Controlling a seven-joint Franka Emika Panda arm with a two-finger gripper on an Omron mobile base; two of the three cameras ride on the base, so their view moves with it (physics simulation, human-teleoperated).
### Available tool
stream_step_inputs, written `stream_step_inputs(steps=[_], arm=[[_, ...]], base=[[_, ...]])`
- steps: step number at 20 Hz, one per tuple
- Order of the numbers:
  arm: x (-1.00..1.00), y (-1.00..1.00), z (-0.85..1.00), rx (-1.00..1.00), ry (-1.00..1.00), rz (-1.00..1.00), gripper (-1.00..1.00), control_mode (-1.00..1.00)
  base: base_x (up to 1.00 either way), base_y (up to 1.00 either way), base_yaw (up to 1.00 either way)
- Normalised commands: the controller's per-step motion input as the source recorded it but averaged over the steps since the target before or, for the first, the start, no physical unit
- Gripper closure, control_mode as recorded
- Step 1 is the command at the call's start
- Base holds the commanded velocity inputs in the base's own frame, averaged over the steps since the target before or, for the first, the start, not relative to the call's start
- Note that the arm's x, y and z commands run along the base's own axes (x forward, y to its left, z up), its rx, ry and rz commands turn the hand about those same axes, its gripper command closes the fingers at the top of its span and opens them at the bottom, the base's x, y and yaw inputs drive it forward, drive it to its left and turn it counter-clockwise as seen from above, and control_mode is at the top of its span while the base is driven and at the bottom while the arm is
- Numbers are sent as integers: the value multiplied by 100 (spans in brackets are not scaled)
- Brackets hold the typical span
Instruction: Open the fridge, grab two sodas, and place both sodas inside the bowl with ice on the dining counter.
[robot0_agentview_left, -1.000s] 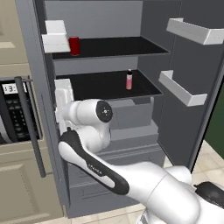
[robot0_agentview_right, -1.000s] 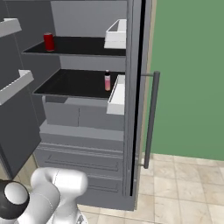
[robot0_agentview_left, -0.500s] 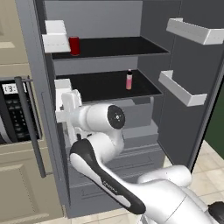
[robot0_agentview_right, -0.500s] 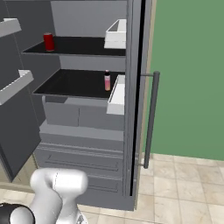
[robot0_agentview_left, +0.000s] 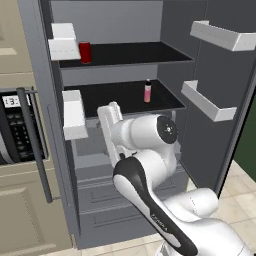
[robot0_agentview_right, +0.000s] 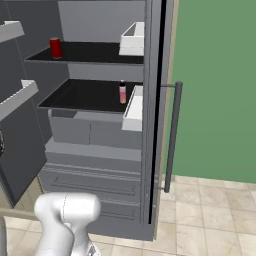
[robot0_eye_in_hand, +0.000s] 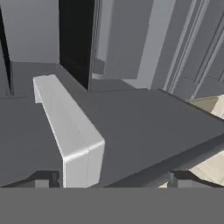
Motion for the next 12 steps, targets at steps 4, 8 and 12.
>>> stream_step_inputs(steps=[4, 8, 12], arm=[[-2, -100, -46, -17, 3, 0, -100, -100], [-9, -81, -39, -23, -3, 3, -100, -100], [-30, -77, -11, -33, -3, 0, -100, -100]], base=[[0, 0, 0], [0, 0, 0], [0, 0, 0]])
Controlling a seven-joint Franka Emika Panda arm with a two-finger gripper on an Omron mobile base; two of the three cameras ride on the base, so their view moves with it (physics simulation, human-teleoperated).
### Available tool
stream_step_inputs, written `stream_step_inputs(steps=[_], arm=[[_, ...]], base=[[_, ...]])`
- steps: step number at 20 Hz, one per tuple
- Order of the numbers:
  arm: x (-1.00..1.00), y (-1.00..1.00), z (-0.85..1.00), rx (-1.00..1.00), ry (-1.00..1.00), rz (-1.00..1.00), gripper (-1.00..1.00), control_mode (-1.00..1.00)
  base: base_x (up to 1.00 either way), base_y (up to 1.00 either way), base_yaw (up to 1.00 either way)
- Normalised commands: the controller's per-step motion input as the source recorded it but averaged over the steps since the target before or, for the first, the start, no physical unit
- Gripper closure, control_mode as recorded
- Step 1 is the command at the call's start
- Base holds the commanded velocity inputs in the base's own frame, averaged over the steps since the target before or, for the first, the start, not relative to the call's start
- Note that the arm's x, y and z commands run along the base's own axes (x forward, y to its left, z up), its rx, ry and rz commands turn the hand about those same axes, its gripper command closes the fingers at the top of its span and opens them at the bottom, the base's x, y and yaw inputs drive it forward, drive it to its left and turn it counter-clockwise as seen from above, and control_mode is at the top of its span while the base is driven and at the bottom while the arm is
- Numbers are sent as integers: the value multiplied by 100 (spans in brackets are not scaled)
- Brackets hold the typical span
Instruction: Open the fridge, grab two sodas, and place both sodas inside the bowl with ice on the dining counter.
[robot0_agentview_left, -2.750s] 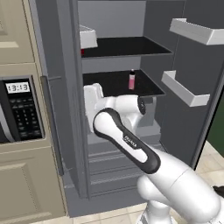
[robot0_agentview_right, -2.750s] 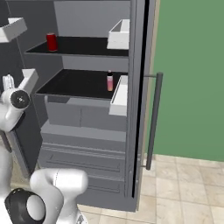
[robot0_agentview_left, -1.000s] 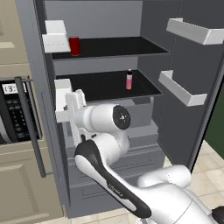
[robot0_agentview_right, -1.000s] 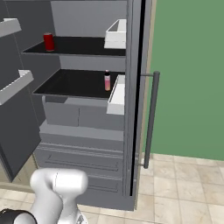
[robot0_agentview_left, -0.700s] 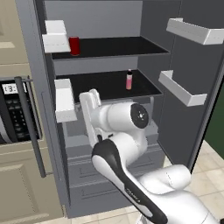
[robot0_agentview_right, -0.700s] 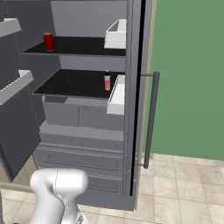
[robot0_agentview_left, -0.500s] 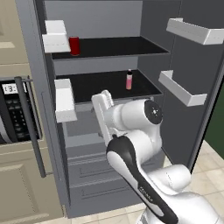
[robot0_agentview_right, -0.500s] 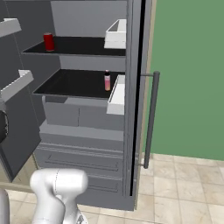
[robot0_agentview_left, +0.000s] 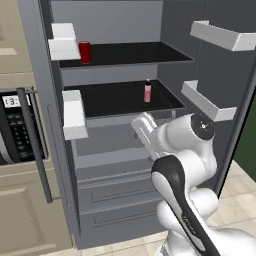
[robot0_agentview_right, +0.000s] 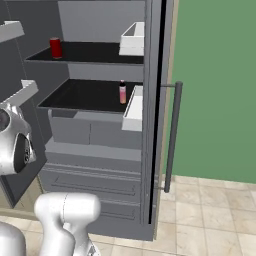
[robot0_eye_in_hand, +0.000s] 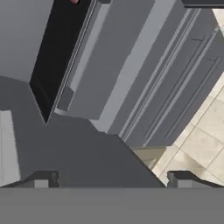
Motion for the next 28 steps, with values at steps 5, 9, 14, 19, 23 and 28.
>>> stream_step_inputs(steps=[5, 9, 14, 19, 23, 28], arm=[[-29, -34, 1, -48, 0, 0, -100, -100], [0, -37, 0, -44, -2, 12, -100, -100], [0, -45, 0, -34, -5, 24, -100, -100], [0, -51, -4, -29, -5, 32, -100, -100], [0, -41, -27, -21, -2, 31, -100, -100], [0, 0, -3, -4, 0, 0, -100, -100]], base=[[0, 0, 0], [0, 0, 0], [0, 0, 0], [0, 0, 0], [0, 0, 0], [0, 0, 0]])
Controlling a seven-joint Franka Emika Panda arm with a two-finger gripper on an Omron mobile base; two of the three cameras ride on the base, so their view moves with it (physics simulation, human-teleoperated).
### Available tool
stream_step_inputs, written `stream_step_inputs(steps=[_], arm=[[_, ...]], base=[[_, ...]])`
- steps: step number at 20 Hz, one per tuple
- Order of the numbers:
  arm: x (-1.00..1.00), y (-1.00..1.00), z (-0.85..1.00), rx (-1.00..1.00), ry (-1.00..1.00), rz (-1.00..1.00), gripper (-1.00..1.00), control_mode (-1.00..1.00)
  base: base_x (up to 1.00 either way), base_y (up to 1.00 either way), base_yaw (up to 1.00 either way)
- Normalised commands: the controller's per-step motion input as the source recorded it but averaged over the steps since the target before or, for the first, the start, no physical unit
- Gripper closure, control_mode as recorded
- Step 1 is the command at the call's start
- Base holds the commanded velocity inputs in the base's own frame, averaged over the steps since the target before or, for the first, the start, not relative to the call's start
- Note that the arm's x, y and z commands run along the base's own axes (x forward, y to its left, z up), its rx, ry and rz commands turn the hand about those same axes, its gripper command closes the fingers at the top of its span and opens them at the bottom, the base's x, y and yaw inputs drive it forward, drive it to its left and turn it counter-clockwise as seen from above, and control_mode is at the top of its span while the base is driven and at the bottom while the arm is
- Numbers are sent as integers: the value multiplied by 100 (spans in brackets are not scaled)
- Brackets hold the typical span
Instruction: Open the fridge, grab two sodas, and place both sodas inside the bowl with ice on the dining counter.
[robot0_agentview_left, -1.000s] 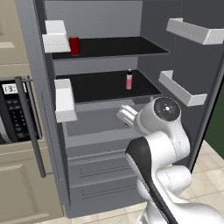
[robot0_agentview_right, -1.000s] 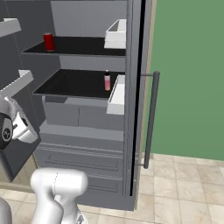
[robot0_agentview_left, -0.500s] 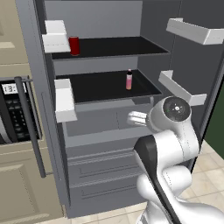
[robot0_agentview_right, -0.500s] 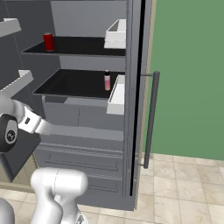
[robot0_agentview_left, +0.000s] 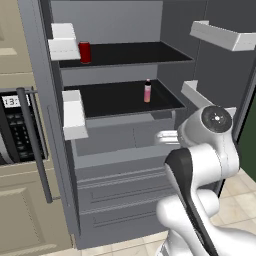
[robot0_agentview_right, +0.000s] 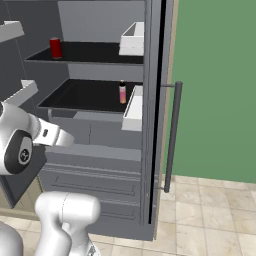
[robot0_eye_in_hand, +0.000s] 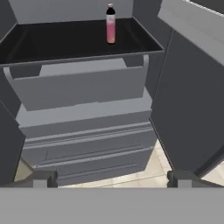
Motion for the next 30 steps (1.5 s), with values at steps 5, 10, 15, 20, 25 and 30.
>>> stream_step_inputs(steps=[5, 10, 15, 20, 25, 30], arm=[[0, 11, 0, -5, 0, -3, -100, -100], [2, 0, 0, 0, 0, -1, -100, 100], [0, 0, 0, 0, 0, 0, -100, 100], [0, 0, 0, 0, 0, 0, -100, 100], [0, 0, 0, 0, 0, 0, -100, 100], [0, 0, 0, 0, 0, 0, -100, 100]], base=[[0, 0, 0], [18, 2, -1], [32, 23, -1], [40, 27, -1], [45, 44, -6], [45, 47, -12]])
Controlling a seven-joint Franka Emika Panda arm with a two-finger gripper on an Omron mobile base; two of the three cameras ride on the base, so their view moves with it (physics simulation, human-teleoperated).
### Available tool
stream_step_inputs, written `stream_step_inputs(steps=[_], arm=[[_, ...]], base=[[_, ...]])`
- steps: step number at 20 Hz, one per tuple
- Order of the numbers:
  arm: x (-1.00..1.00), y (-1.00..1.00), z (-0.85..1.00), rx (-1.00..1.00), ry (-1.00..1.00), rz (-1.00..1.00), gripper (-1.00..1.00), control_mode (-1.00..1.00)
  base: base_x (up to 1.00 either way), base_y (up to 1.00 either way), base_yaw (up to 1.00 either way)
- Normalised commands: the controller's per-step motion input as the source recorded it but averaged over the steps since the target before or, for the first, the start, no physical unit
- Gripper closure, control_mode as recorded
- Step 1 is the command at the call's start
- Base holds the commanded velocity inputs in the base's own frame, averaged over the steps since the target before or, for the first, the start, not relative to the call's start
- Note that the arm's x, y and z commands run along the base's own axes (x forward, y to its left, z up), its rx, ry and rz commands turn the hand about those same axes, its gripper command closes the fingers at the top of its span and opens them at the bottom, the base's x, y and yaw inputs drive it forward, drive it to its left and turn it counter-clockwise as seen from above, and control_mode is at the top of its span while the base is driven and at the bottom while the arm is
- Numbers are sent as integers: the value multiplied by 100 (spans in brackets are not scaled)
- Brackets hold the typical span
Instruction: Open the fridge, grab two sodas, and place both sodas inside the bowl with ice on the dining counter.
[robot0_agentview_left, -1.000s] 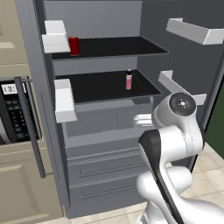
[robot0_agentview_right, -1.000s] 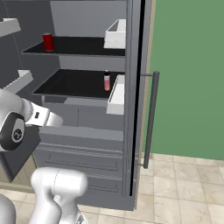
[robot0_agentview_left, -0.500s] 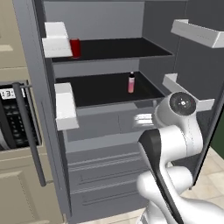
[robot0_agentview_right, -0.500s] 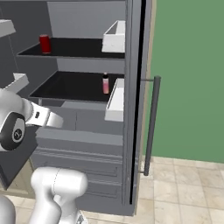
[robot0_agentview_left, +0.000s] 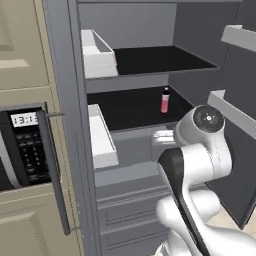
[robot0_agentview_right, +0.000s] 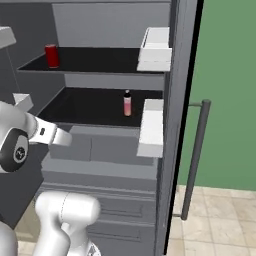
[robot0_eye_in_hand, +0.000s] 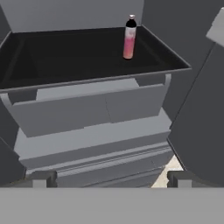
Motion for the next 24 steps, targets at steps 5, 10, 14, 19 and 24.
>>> stream_step_inputs(steps=[5, 10, 14, 19, 24], arm=[[0, 0, 0, 0, 0, 0, -100, 100], [0, 0, 0, 0, 0, 0, -100, 100], [0, 0, 0, 0, 0, 0, -100, 100], [14, -2, 0, 1, 0, 0, -100, -100], [64, -20, -19, 7, -5, 3, -100, -100]], base=[[63, -13, -1], [52, -37, 0], [61, -26, 0], [56, -12, 2], [0, 0, 0]])
